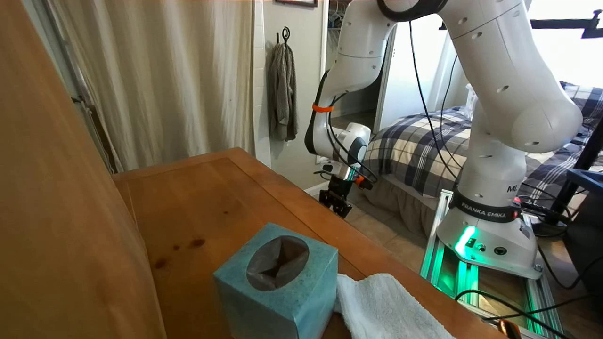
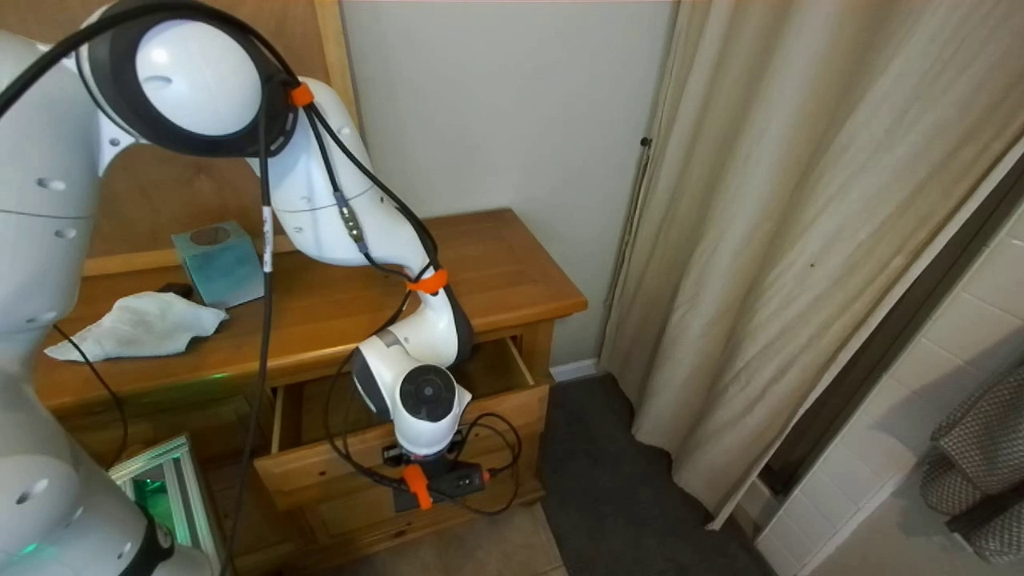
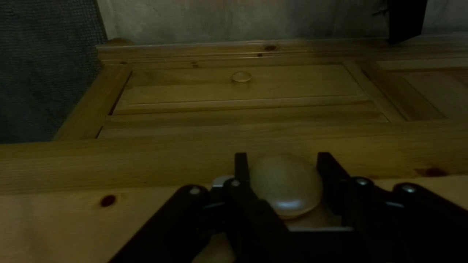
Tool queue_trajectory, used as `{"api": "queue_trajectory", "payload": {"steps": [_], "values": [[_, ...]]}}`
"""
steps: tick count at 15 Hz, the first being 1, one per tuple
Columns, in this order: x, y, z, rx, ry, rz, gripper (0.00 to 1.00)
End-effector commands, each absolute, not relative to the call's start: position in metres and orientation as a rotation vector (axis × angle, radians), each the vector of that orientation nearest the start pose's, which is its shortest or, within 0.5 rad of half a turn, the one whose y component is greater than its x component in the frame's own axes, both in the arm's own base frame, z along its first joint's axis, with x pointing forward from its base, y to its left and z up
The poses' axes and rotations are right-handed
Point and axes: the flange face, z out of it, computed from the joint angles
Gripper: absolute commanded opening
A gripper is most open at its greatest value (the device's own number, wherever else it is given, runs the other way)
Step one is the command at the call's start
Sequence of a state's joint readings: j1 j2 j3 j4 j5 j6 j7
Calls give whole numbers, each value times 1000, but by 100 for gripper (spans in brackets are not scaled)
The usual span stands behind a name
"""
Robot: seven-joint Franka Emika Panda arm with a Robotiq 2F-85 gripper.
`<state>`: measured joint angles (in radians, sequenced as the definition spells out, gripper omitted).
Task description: Open the first top drawer
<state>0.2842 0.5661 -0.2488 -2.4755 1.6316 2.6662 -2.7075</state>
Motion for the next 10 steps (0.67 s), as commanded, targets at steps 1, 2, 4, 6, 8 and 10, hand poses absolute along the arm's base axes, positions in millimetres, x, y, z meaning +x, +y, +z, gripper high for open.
{"api": "queue_trajectory", "payload": {"steps": [1,2,4,6,8,10], "values": [[391,-53,60,-2397,-1621,-448,25],[394,-57,61,-2401,-1619,-460,25],[397,-62,65,-2397,-1623,-488,25],[401,-70,65,-2398,-1618,-489,25],[402,-80,60,-2399,-1594,-481,25],[405,-91,60,-2400,-1586,-507,25]]}}
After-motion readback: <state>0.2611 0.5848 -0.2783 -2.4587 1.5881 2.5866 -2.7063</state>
